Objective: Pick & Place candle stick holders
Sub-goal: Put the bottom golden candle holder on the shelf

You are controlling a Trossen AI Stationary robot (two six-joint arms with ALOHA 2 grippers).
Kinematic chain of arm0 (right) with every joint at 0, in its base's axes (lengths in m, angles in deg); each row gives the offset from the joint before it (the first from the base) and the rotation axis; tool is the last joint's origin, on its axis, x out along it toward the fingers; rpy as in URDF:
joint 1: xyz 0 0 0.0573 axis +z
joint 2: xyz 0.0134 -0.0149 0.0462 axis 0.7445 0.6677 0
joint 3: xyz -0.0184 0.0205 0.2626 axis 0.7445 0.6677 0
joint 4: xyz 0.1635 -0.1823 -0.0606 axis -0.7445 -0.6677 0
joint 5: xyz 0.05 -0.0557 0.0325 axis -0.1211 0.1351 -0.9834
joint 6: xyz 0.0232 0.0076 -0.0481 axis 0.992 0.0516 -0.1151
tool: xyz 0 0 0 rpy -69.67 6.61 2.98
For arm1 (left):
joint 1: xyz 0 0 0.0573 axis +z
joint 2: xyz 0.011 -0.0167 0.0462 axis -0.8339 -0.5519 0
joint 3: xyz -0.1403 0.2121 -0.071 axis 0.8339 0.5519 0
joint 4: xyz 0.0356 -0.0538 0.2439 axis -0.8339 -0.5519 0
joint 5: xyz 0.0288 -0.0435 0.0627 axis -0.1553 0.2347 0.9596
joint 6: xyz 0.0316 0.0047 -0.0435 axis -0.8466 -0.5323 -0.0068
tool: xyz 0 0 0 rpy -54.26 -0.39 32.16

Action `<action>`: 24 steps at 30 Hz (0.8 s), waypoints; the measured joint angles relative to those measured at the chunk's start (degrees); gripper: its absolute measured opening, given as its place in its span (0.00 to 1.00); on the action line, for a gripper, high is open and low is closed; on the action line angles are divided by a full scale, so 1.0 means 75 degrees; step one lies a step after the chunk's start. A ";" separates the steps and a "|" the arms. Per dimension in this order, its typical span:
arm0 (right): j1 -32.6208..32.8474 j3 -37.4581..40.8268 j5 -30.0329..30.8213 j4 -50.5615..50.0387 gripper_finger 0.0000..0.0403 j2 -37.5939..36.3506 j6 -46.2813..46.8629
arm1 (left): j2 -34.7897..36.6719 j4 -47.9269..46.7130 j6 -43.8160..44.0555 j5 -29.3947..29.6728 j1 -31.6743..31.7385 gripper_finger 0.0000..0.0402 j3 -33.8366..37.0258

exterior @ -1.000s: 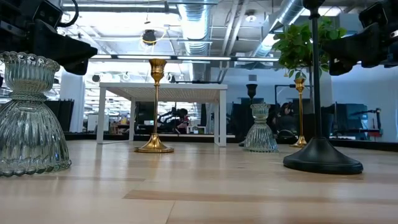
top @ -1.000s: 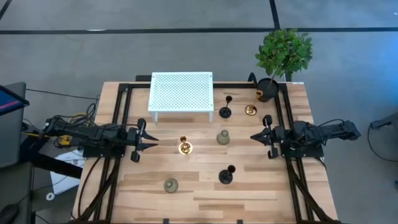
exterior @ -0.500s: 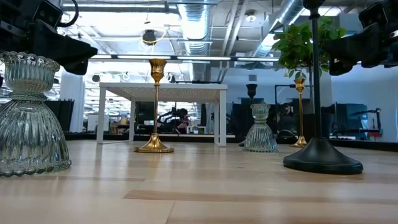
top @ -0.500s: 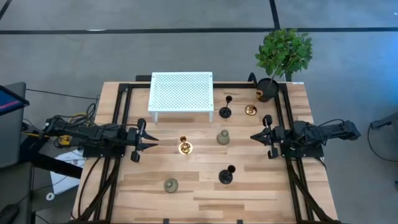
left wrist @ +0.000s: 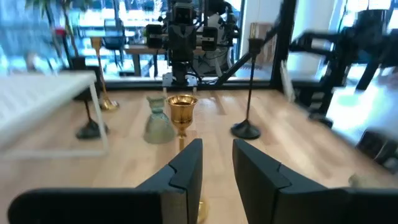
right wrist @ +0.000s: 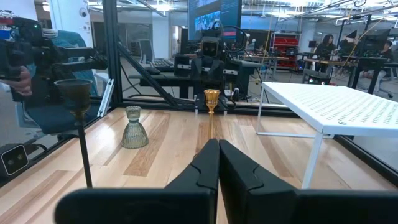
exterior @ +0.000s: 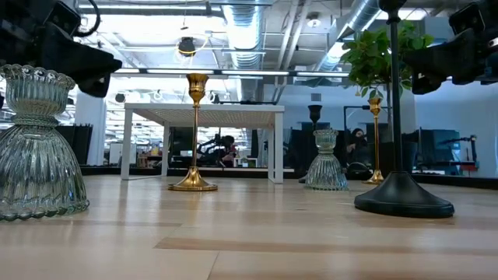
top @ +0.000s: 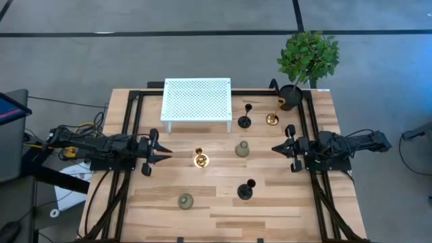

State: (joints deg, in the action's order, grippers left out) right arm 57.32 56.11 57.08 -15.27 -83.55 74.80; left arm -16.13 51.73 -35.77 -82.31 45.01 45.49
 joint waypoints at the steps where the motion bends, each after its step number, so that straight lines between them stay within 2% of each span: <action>1: 0.0001 -0.0001 0.0000 0.0000 0.00 -0.0003 0.0000 | 0.0000 0.0016 0.0498 -0.0005 -0.0001 0.22 0.0000; 4: 0.0006 0.0000 0.0000 0.0001 0.00 -0.0002 0.0000 | 0.0000 0.0036 0.1416 -0.0008 -0.0002 0.22 -0.0003; 11: 0.0006 0.0000 0.0000 0.0003 0.00 -0.0003 -0.0001 | 0.0000 0.0114 0.1891 -0.0013 0.0000 0.22 0.0000; 18: 0.0003 0.0000 0.0000 0.0045 0.00 0.0000 0.0011 | 0.0002 0.0443 0.3973 0.0014 0.0001 0.22 0.0000; 20: 0.0008 -0.0003 0.0000 0.0097 0.00 -0.0002 0.0397 | 0.0002 0.0450 0.4080 0.0016 -0.0002 0.22 0.0000; 24: 0.0017 -0.0002 0.0000 0.0093 0.00 0.0000 0.1961 | 0.0000 0.0498 0.4101 0.0016 -0.0001 0.22 0.0000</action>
State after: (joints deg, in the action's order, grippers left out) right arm 57.46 56.10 57.08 -14.57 -83.55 89.51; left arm -16.13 55.46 -5.01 -82.19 45.00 45.49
